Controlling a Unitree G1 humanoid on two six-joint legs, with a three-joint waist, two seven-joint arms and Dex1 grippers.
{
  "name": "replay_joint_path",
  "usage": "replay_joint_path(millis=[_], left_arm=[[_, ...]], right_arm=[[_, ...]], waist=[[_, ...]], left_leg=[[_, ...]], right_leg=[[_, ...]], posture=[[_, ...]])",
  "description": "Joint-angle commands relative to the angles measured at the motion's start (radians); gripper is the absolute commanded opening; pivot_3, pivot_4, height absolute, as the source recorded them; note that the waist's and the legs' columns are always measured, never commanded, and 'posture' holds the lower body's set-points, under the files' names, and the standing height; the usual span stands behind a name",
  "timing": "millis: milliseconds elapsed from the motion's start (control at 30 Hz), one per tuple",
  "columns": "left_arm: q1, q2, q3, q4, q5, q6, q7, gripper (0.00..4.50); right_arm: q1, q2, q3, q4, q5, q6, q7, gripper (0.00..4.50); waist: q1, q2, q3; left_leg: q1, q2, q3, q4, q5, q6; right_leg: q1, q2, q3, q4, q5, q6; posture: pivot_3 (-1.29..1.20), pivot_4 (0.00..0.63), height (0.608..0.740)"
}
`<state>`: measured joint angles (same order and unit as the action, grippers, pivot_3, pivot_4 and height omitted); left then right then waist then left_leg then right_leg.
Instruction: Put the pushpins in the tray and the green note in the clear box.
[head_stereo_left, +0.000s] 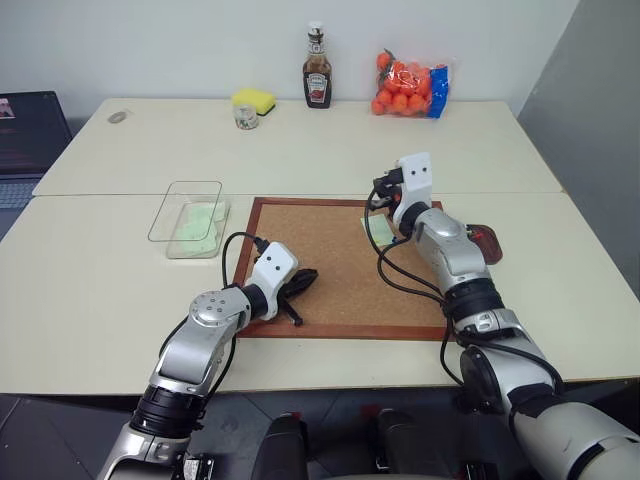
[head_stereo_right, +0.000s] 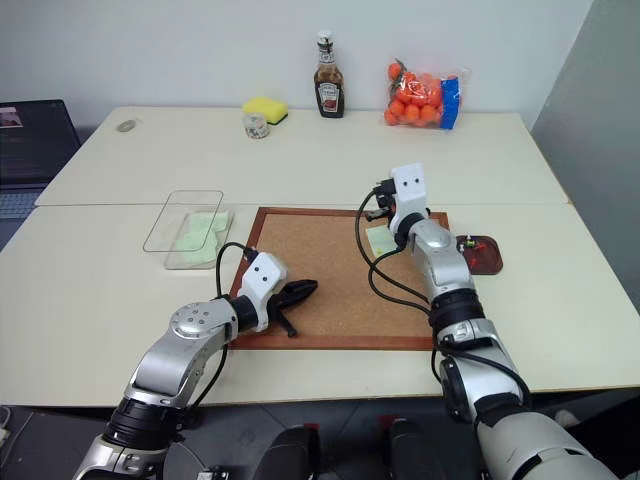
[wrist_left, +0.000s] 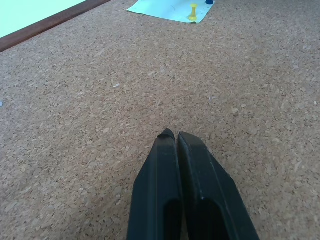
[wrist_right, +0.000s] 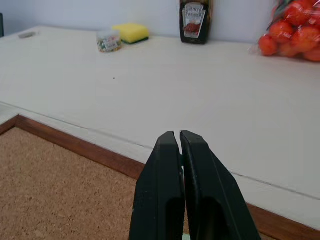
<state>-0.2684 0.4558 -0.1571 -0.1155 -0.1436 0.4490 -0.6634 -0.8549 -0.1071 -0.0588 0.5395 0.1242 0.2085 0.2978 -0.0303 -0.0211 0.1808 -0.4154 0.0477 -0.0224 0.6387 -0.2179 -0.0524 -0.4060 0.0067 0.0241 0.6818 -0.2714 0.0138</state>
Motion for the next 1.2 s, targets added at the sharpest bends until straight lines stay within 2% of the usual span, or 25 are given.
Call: replay_joint_path(millis=[33,133,267,500,900,967,1000,1200], left_arm=[[0.039,0.000,-0.048,0.007,0.009,0.027,-0.022,0.15],[0.045,0.003,-0.054,0.002,0.010,0.022,-0.028,0.15],[0.046,0.003,-0.058,0.003,0.010,0.019,-0.033,0.15],[0.033,0.002,-0.069,0.016,0.013,0.014,-0.054,0.15],[0.036,0.010,-0.064,0.006,0.013,0.021,-0.066,0.15],[0.034,0.011,-0.064,0.008,0.013,0.021,-0.067,0.15],[0.032,0.010,-0.064,0.010,0.013,0.021,-0.068,0.15],[0.026,0.009,-0.065,0.017,0.015,0.018,-0.071,0.15]], right_arm=[[0.100,-0.056,-0.033,-0.344,0.053,0.124,0.004,0.09],[0.223,-0.117,-0.062,-0.543,0.071,0.224,0.003,0.09],[0.330,-0.173,-0.113,-0.666,0.097,0.335,-0.017,0.09],[0.409,-0.257,-0.156,-0.593,0.061,0.368,-0.046,0.09],[0.444,-0.291,-0.158,-0.542,0.039,0.345,-0.063,0.09],[0.448,-0.292,-0.158,-0.537,0.035,0.338,-0.067,0.50],[0.449,-0.293,-0.158,-0.534,0.034,0.334,-0.068,0.57],[0.449,-0.288,-0.162,-0.517,0.029,0.304,-0.077,1.92]], waist=[[0.002,0.000,0.000],[0.006,0.000,-0.001],[0.004,0.003,-0.002],[0.002,0.005,-0.004],[0.003,0.005,-0.004],[0.003,0.005,-0.004],[0.003,0.005,-0.004],[0.003,0.005,-0.003]], left_leg=[[0.000,0.000,0.000,0.000,0.000,0.000],[0.000,0.000,-0.001,-0.001,0.000,0.000],[0.001,-0.001,0.000,-0.002,0.000,0.000],[0.002,-0.001,0.001,-0.002,0.000,0.000],[0.002,-0.001,0.003,-0.002,0.000,0.000],[0.003,-0.001,0.004,-0.002,0.000,0.000],[0.003,-0.001,0.005,-0.002,0.000,0.000],[0.005,-0.001,0.008,-0.004,0.000,0.000]], right_leg=[[0.000,0.000,0.000,0.000,0.000,0.000],[0.000,-0.001,-0.001,-0.001,0.000,0.000],[0.001,-0.001,0.000,-0.001,-0.001,0.001],[0.001,-0.001,0.000,0.000,-0.003,0.005],[0.001,-0.001,0.007,-0.001,-0.003,0.005],[0.001,0.000,0.008,-0.001,-0.003,0.005],[0.001,0.000,0.009,-0.001,-0.003,0.006],[0.001,0.000,0.012,-0.001,-0.003,0.006]], posture=[[0.00,0.150,0.740],[0.00,0.150,0.740],[0.00,0.150,0.740],[0.00,0.150,0.740],[0.00,0.150,0.740],[0.00,0.150,0.740],[0.00,0.150,0.740],[0.00,0.150,0.740]])
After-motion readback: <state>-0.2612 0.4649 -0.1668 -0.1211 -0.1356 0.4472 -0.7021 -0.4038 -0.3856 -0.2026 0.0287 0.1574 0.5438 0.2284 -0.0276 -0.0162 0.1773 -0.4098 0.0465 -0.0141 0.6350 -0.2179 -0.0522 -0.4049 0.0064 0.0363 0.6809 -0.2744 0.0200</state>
